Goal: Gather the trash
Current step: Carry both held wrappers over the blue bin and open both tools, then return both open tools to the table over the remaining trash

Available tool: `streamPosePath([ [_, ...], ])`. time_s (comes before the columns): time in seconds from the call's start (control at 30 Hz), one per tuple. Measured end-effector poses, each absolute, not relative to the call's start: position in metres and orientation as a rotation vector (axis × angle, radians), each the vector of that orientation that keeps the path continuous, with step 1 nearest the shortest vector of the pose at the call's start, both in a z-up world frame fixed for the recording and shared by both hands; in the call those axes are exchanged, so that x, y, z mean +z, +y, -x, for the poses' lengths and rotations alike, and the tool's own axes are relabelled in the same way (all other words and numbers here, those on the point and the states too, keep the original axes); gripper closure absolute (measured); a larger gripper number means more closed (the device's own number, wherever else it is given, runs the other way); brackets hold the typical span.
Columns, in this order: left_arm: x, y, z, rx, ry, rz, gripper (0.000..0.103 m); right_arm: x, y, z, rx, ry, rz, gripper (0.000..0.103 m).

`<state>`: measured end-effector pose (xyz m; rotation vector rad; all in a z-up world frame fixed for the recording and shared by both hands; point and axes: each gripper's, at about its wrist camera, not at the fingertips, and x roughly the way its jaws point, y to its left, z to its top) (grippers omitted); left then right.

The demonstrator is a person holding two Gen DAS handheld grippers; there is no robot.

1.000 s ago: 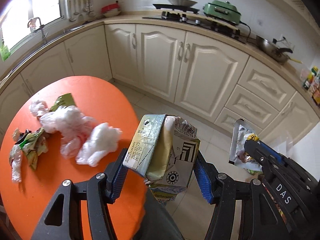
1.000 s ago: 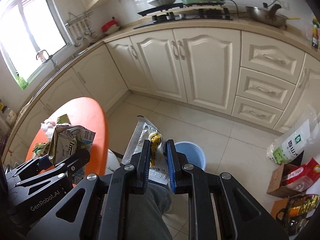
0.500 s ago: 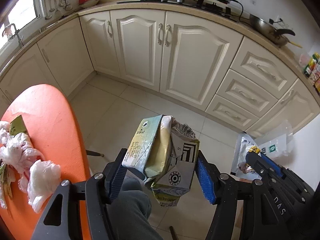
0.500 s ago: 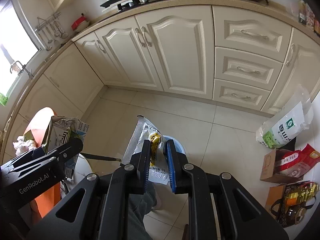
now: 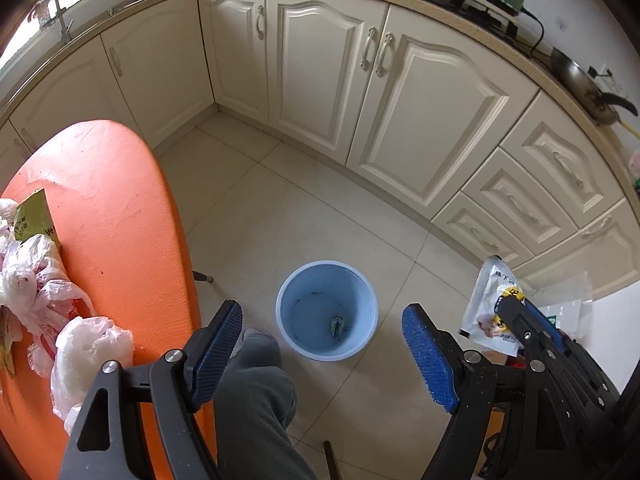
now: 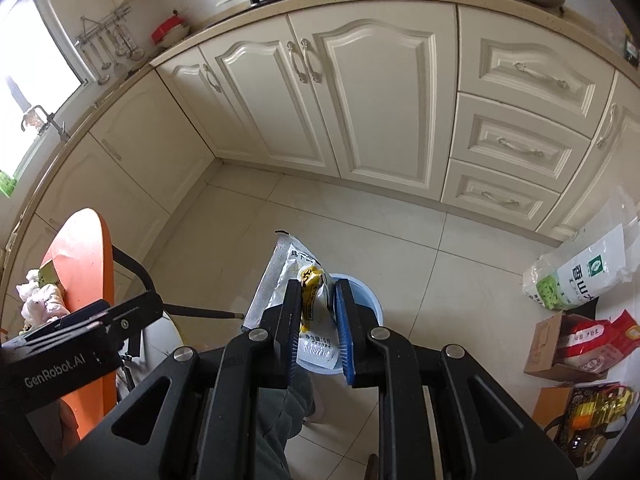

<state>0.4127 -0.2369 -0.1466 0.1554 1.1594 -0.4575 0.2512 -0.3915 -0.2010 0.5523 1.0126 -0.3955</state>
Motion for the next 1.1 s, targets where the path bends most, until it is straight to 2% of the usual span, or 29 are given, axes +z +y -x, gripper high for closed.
streamPosePath([
  [0.1,-0.144,-0.238,-0.416,-0.433,1.134,-0.15,0.025,-0.194,-0.387,-0.262,-0.366,0.986,-0.548,0.081],
  [0.17,-0.144,-0.238,-0.414,-0.432,1.131,-0.137,0.025,-0.191,-0.384,-0.267,-0.361,0.995,-0.543,0.06],
  [0.2,-0.145,-0.239,-0.414,-0.425,1.131,-0.132,0.025,-0.189,-0.383,-0.268,-0.375,0.995,-0.534,0.04],
  [0.23,-0.146,-0.238,-0.412,-0.421,1.129,-0.126,0.025,-0.187,-0.383,-0.267,-0.415,0.991,-0.511,0.029],
  [0.3,-0.148,-0.236,-0.408,-0.423,1.135,-0.115,0.025,-0.183,-0.385,-0.263,-0.442,0.97,-0.497,0.02],
  [0.67,-0.135,-0.221,-0.392,-0.463,1.136,-0.113,0.025,-0.162,-0.383,-0.24,-0.454,0.946,-0.515,0.02],
  [1.1,-0.081,-0.15,-0.308,-0.506,1.042,-0.092,0.025,-0.106,-0.352,-0.193,-0.459,0.844,-0.484,0.02],
])
